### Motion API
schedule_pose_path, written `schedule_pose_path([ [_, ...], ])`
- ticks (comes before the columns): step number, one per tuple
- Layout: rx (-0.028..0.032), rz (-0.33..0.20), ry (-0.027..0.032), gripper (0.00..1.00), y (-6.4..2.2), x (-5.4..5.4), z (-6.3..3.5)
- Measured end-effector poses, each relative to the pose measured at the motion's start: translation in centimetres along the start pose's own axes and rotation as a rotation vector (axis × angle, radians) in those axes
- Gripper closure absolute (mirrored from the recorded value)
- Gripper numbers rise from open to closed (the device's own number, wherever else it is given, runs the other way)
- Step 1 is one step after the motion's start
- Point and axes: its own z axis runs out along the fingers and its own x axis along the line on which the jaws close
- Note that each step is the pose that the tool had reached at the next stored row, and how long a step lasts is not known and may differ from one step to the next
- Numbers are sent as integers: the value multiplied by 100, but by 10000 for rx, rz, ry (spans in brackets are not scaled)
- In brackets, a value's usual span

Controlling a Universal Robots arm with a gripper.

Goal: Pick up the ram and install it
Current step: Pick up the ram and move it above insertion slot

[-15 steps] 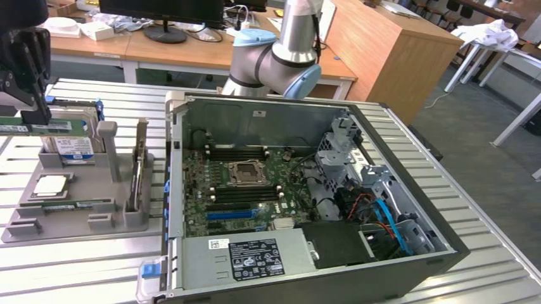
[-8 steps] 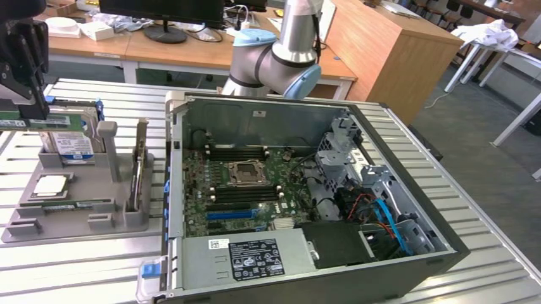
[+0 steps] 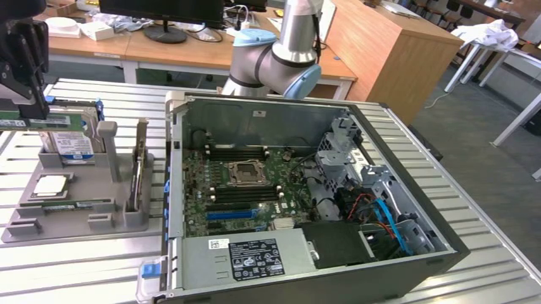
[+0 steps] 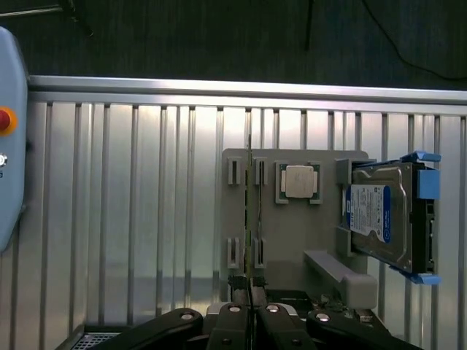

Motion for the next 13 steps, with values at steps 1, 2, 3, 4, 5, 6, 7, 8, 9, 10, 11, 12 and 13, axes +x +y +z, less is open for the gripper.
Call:
schedule_pose_path([
  [1, 0, -1, 0, 89, -8, 0, 0],
  [2, 2, 0, -2, 89, -18, 0, 1],
  [3, 2, 2, -2, 89, -30, 0, 1],
  [4, 3, 1, -2, 89, -45, 0, 0],
  [5, 3, 1, -2, 89, -59, 0, 0],
  [6, 2, 1, -2, 89, -75, 0, -1],
  [7, 2, 1, -2, 89, -91, 0, -1],
  [8, 3, 1, -2, 89, -109, 1, -2],
  [9, 4, 1, -3, 89, -129, 1, -1],
  [10, 3, 1, -3, 89, -148, 0, -2],
  [11, 3, 2, -3, 89, -168, 1, -3],
  [12, 3, 2, -3, 89, -189, 0, -4],
  [13, 3, 1, -2, 89, -212, 1, -4],
])
